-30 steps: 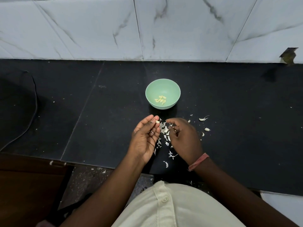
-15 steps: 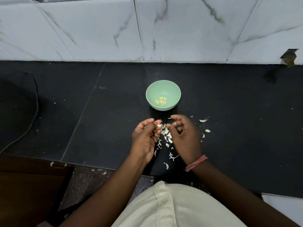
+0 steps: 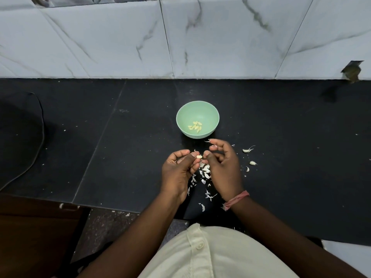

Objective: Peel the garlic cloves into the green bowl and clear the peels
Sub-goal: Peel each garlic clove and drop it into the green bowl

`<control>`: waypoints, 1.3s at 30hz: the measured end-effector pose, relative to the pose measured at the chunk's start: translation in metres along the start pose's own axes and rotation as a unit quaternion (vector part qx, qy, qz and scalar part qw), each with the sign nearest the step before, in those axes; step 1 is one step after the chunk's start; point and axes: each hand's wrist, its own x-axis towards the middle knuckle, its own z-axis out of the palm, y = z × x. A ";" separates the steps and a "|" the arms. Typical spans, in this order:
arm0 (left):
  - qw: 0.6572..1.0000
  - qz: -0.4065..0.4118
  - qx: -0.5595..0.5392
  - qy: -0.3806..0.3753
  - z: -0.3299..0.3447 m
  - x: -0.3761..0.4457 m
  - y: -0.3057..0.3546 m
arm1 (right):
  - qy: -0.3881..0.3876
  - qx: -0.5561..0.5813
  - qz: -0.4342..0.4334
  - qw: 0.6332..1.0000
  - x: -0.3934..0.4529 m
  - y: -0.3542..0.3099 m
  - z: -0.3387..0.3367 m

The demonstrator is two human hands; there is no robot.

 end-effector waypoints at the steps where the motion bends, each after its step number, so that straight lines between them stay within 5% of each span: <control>1: 1.000 -0.001 -0.001 0.001 0.001 0.000 0.000 | 0.001 -0.012 -0.007 1.000 0.000 0.002 0.000; 12: 1.000 0.000 0.009 -0.011 0.010 0.002 -0.005 | 0.035 -0.187 -0.114 0.975 0.008 0.013 0.005; 20: 1.000 -0.007 -0.012 -0.011 0.010 0.010 -0.002 | 0.052 -0.159 -0.067 0.984 0.019 0.018 0.001; 39: 0.979 0.095 0.142 0.108 0.044 0.070 0.019 | 0.018 -0.158 -0.034 0.987 0.023 0.014 -0.006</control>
